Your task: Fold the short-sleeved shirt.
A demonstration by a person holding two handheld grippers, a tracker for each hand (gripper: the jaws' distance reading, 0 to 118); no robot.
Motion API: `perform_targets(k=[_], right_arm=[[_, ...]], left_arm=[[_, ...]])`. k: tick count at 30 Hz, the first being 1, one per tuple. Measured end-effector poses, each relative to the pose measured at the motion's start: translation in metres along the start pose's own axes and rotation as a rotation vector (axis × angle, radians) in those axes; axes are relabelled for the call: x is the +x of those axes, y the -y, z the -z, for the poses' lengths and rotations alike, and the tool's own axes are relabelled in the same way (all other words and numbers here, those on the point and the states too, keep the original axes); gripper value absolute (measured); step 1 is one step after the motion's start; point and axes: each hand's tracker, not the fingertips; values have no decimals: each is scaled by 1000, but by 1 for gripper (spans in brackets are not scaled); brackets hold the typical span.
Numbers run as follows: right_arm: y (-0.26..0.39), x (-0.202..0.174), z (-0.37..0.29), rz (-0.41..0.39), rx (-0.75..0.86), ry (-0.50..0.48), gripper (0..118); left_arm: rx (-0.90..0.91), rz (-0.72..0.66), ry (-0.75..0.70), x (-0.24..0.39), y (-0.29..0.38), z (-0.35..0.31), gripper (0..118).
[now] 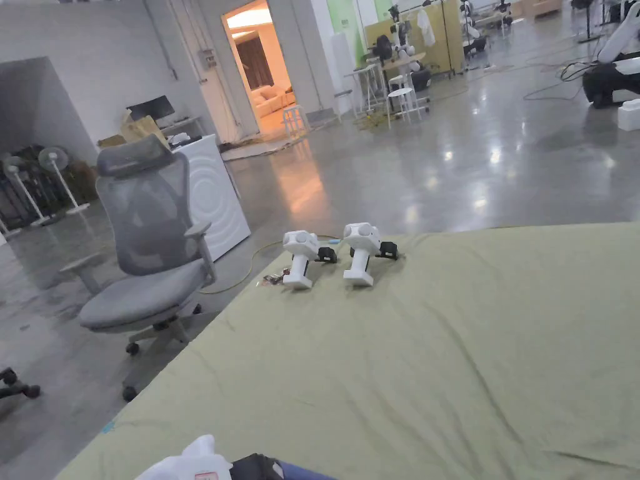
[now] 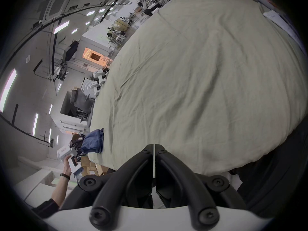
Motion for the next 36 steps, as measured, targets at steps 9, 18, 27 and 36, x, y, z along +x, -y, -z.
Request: perform_targets(k=[9,18,27,36], right_arm=[[-15,-6,-45,-92,152,-92,4],[-7,-96,-154,-577,687,120,4],[10,-129,-203,-708,926,91,4],[14,-125,-204,-808,952,197,4]], left_arm=[[295,241,157,33,16,-117,90],[847,538,163,171,149,-287,77],[856,622,315,229,200,-313,2],[858,619,274,256,237,-321,2]])
